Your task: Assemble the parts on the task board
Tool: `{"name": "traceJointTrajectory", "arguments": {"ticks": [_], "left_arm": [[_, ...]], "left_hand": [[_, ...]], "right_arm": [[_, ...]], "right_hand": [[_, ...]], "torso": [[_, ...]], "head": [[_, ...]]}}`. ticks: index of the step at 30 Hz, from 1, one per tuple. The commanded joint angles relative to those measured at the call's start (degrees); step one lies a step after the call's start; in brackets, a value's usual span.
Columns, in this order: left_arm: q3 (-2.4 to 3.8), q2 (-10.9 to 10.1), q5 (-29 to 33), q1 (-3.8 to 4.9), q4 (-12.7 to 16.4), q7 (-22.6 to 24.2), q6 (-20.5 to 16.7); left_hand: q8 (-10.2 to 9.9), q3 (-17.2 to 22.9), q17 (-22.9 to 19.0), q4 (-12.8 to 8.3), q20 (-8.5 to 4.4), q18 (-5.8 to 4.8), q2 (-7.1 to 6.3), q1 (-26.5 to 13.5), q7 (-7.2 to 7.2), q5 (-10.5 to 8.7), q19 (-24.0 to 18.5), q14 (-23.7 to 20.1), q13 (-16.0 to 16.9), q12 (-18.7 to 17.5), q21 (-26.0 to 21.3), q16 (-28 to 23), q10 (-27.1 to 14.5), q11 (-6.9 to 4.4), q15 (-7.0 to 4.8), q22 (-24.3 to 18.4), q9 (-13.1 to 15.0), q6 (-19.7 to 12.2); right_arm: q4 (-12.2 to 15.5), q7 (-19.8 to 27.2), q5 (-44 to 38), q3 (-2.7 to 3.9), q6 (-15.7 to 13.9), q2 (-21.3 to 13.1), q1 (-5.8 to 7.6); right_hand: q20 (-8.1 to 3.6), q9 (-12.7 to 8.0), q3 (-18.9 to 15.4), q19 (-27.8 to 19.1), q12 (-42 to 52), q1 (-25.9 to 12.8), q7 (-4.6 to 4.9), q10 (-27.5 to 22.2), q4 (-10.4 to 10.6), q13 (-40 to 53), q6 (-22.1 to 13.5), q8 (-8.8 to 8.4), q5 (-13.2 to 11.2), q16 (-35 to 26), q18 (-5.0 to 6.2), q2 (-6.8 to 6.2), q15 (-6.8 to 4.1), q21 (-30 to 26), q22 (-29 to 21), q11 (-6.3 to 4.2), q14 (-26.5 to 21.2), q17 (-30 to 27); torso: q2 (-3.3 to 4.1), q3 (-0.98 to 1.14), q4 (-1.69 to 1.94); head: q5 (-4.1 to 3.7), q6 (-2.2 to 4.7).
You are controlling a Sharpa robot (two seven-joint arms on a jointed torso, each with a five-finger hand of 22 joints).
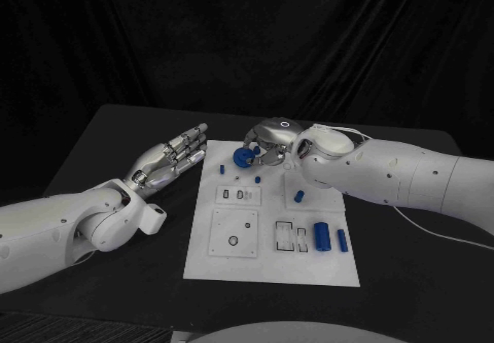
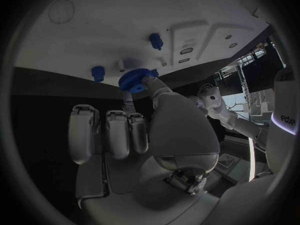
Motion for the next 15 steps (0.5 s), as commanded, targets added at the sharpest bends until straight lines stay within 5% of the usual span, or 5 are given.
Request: {"name": "traceJointTrajectory", "arguments": {"ticks": [1, 15], "left_arm": [[0.04, 0.2, 0.2, 0.06, 0.1, 6.2, 0.8], [0.04, 0.1, 0.2, 0.05, 0.1, 6.0, 0.9]], "left_hand": [[0.0, 0.4, 0.0, 0.0, 0.33, 0.30, 0.03, 0.4, 0.34, 0.23, 0.1, 0.0, -0.1, -0.2, -0.3, -0.2, 0.0, 0.42, 0.27, -0.1, 0.1, 0.2], [0.0, 0.4, 0.0, 0.0, 0.36, 0.34, 0.01, 0.5, 0.39, 0.28, 0.1, 0.0, -0.1, -0.2, -0.3, -0.2, 0.0, 0.42, 0.25, -0.1, 0.1, 0.2]], "right_arm": [[0.4, -1.1, 0.3, 0.02, -0.5, -0.6, 0.13], [0.1, -3.1, 0.3, 0.01, 2.9, -2.0, 0.08]], "right_hand": [[0.00, 6.3, 0.0, 2.7, 0.2, -0.7, -0.88, 6.1, 0.3, 15.1, 1.2, -0.21, 0.2, -0.4, -0.84, 0.06, -0.10, 0.3, 11.6, 0.36, 4.9, 9.9], [0.25, 5.9, 0.4, 2.7, 0.2, -0.8, -0.59, 6.1, 0.5, 15.1, 0.7, -1.20, -0.3, -0.5, -0.79, -0.06, 0.16, 0.2, 11.5, 0.63, 4.9, 9.8]], "torso": [[0.01, 0.02, -0.04], [0.02, 0.01, -0.05]], "head": [[-0.03, -0.02], [-0.08, -0.03]]}}
